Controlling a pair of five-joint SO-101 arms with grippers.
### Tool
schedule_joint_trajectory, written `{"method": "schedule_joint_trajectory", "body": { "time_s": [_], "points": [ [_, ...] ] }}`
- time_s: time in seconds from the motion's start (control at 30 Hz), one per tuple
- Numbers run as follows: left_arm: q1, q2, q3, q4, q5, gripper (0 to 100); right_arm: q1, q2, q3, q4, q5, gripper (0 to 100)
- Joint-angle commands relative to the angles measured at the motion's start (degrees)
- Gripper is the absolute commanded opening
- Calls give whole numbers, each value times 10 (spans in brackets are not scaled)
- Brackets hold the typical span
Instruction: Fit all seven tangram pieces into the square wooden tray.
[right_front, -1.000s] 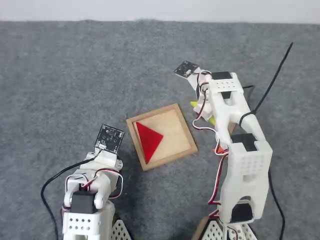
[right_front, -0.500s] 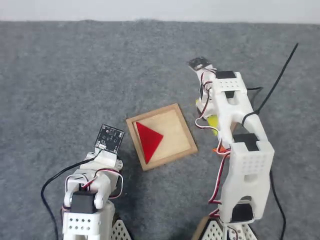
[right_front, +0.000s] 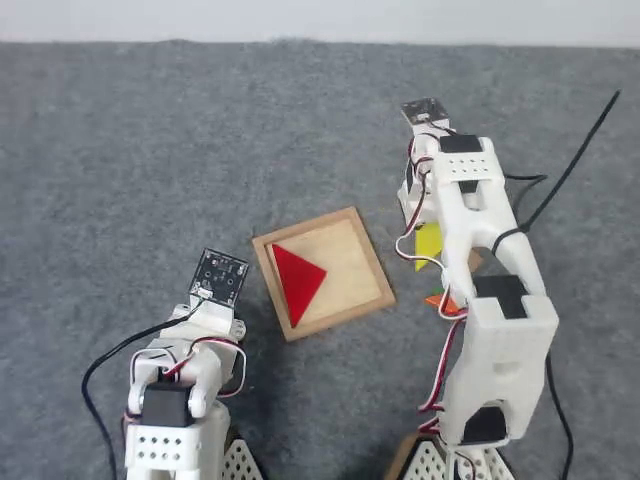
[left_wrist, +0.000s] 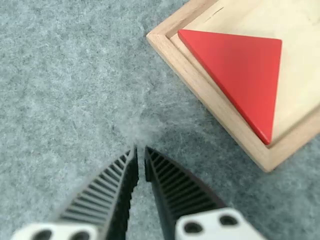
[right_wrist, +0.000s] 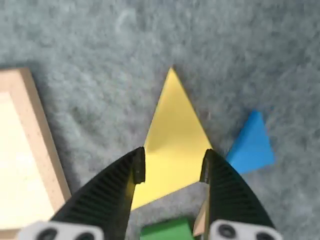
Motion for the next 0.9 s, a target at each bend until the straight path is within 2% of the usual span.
{"method": "schedule_joint_trajectory", "body": {
  "time_s": [0.0, 0.2, 0.27, 0.37, 0.57, 0.67, 0.87],
  "points": [
    [-4, -10, -6, 2, -4, 22, 6, -70, 16, -5, -6, 165],
    [-4, -10, -6, 2, -4, 22, 10, -121, 60, -15, -6, 174],
    [-4, -10, -6, 2, -4, 22, 11, -122, 78, -40, -8, 208],
    [-4, -10, -6, 2, -4, 22, 7, -98, 87, -60, -10, 255],
    [-4, -10, -6, 2, -4, 22, 9, -19, 54, -52, -4, 258],
    [-4, -10, -6, 2, -4, 22, -12, 19, 30, -16, 23, 259],
    [-3, -10, -6, 2, -4, 22, -39, 44, 15, -2, 25, 259]
  ]
}}
